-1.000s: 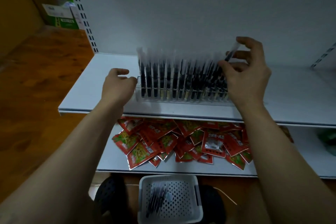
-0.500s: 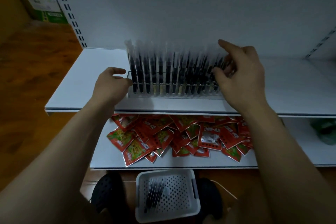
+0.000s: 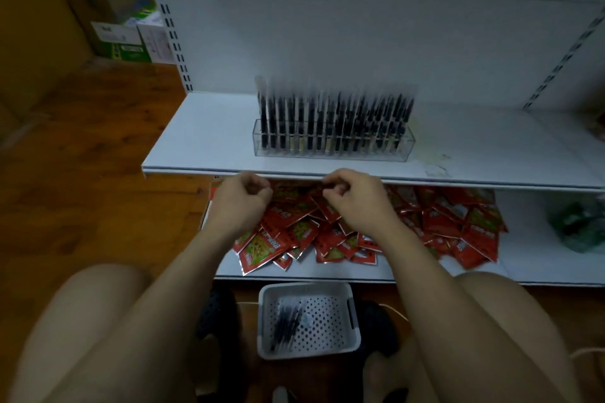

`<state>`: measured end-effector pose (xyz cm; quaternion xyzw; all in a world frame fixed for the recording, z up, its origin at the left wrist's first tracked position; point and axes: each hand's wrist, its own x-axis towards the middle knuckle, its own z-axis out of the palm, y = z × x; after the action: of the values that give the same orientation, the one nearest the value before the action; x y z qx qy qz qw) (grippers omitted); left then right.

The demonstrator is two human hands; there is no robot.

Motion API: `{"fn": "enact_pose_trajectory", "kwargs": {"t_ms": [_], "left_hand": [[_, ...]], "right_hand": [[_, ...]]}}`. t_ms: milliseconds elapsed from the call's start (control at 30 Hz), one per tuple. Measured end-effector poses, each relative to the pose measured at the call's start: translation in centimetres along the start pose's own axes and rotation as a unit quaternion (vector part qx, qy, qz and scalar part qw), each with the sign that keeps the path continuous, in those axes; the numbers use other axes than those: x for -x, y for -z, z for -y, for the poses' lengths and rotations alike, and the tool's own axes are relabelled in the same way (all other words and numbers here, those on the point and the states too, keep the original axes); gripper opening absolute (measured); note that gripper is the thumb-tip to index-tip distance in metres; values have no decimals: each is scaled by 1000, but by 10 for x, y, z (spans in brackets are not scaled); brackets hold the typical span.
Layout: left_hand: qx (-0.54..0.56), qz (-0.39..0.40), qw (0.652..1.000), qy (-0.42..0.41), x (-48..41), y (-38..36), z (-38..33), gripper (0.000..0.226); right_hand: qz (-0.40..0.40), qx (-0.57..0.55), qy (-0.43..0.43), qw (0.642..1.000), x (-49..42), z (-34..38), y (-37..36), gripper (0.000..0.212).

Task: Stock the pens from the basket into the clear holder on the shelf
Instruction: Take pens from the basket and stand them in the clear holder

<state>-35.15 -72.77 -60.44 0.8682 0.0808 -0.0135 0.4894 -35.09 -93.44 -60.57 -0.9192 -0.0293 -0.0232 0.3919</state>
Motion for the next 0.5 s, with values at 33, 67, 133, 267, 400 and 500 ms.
{"fn": "enact_pose_trajectory", "kwargs": {"t_ms": [33,67,133,267,400,500], "left_hand": [[-24,18,1000,4,6,-4,9,6],[-51,37,998,12,11,-8,20,5],[-113,67,991,30,19,-14,44,4],[-178,104,975,86,31,-23,88,17],[-160,141,969,124,37,-34,118,22],[-169,187,960,125,32,-46,134,21]], "right_hand": [[21,8,-6,1000,7,-3,-9,16],[41,17,-14,999,13,-7,-18,15],[83,25,-39,996,26,-18,-38,14],[175,52,-104,978,49,-52,-86,22],[253,92,-190,944,68,-96,-134,30],[338,142,-247,897,80,-121,-160,52]]}}
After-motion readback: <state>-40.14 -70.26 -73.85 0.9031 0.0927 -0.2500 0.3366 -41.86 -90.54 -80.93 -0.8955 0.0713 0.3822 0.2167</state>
